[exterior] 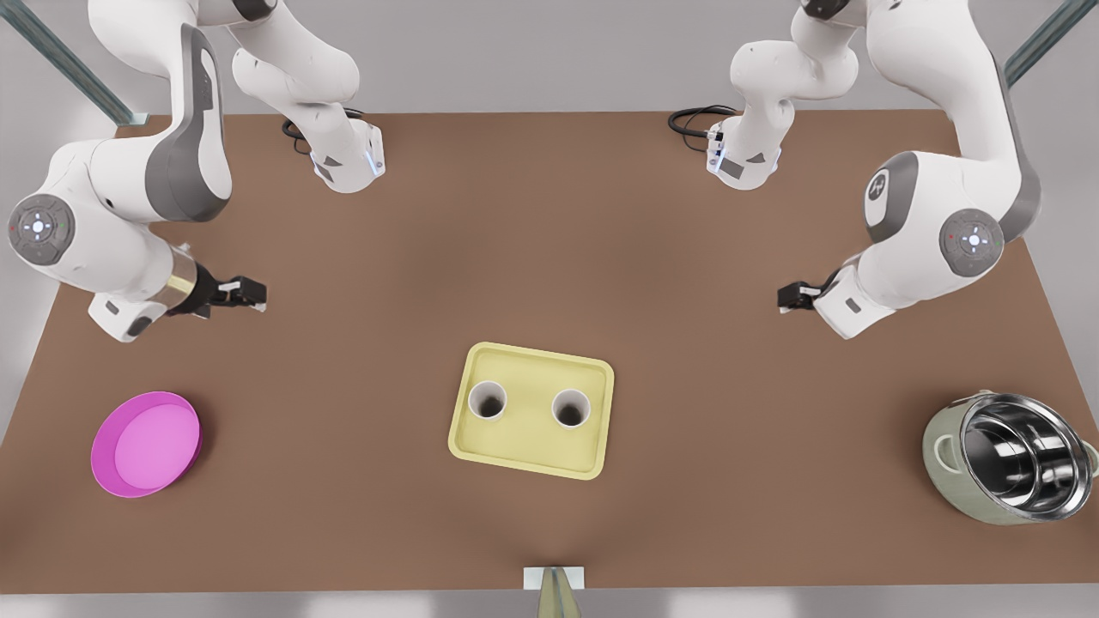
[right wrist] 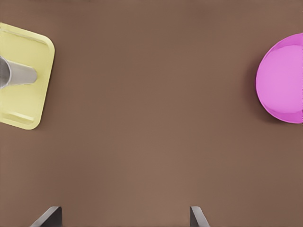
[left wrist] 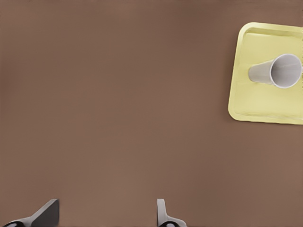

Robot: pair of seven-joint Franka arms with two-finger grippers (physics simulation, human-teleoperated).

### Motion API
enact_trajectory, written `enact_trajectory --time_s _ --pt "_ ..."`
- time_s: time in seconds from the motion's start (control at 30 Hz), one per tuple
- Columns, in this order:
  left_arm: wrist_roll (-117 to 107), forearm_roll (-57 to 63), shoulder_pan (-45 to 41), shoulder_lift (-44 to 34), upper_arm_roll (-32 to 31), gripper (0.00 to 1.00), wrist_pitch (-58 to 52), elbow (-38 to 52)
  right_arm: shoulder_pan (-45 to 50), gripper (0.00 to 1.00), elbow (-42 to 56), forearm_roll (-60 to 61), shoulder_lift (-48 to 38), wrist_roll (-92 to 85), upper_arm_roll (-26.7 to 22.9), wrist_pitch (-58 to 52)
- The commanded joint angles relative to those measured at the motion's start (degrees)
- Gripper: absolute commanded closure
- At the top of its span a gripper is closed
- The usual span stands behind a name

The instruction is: Use the left arm to pick up the white IKEA cup from the tray and place it on the middle-left position; use the right arm to pick up the white IKEA cup from the tray and place it on the middle-right position

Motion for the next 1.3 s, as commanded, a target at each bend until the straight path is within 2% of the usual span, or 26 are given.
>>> enact_trajectory --time_s 0.0,0.1,0.13,0.2,0.27,0.33,0.4,0.5,0.6,0.67,0.87,1.0,1.2,1.27 --pt "-1.44 -0.19 -0.20 0.23 -0.01 0.00 7.21 -0.30 0.03 0.00 0.02 0.06 -0.06 -3.49 0.02 4.96" --pt "-1.61 -0.37 -2.84 2.25 -0.01 0.00 7.30 0.14 0.12 0.00 0.20 -0.21 0.91 -3.49 0.02 5.05" --pt "-5.03 -0.63 -7.23 4.97 -0.01 0.00 9.58 1.36 0.12 0.00 0.20 -0.12 0.99 -3.49 0.02 5.22" --pt "-17.25 -0.54 -15.14 15.16 -0.01 0.00 11.96 10.15 1.08 0.00 0.11 -0.38 1.17 -1.21 0.72 7.69" --pt "-22.70 -0.46 -20.15 24.66 0.07 0.00 16.43 19.47 9.51 0.00 1.08 -3.11 6.62 10.83 0.99 12.60" --pt "-27.89 -0.46 -23.67 29.06 0.25 0.00 26.36 19.74 17.95 0.00 1.08 -5.48 11.54 24.98 0.99 18.67" --pt "-32.54 -0.54 -24.54 38.44 0.25 0.00 30.15 30.86 21.73 0.00 1.25 -5.39 15.58 29.12 0.90 24.11" --pt "-33.78 -0.54 -25.34 42.94 0.34 0.00 37.88 33.62 26.40 0.00 4.76 -5.48 24.37 37.82 0.72 32.91" --pt "-33.26 4.20 -25.69 43.56 0.43 0.00 36.39 32.57 26.48 0.00 7.75 -5.48 28.41 38.52 0.63 35.19" --pt "-33.43 5.69 -26.83 43.56 0.43 0.00 36.39 31.08 26.40 0.00 16.10 -5.48 34.39 38.79 0.55 35.46" --pt "-31.94 8.60 -26.13 43.91 0.51 0.00 36.04 29.93 26.31 0.00 17.51 -5.48 39.49 38.17 -0.51 41.44" --pt "-32.11 9.12 -26.31 43.56 0.51 0.00 36.04 23.96 27.36 0.00 16.64 -5.57 40.28 38.26 -0.33 41.44" --pt "-32.90 8.68 -26.57 43.74 0.51 0.00 36.13 23.52 27.54 0.00 11.54 -5.48 38.09 38.35 -0.07 40.29" --pt "-32.82 8.42 -26.48 43.91 0.43 0.07 36.48 23.52 27.54 0.00 10.39 -5.39 36.68 38.17 -0.07 39.94"
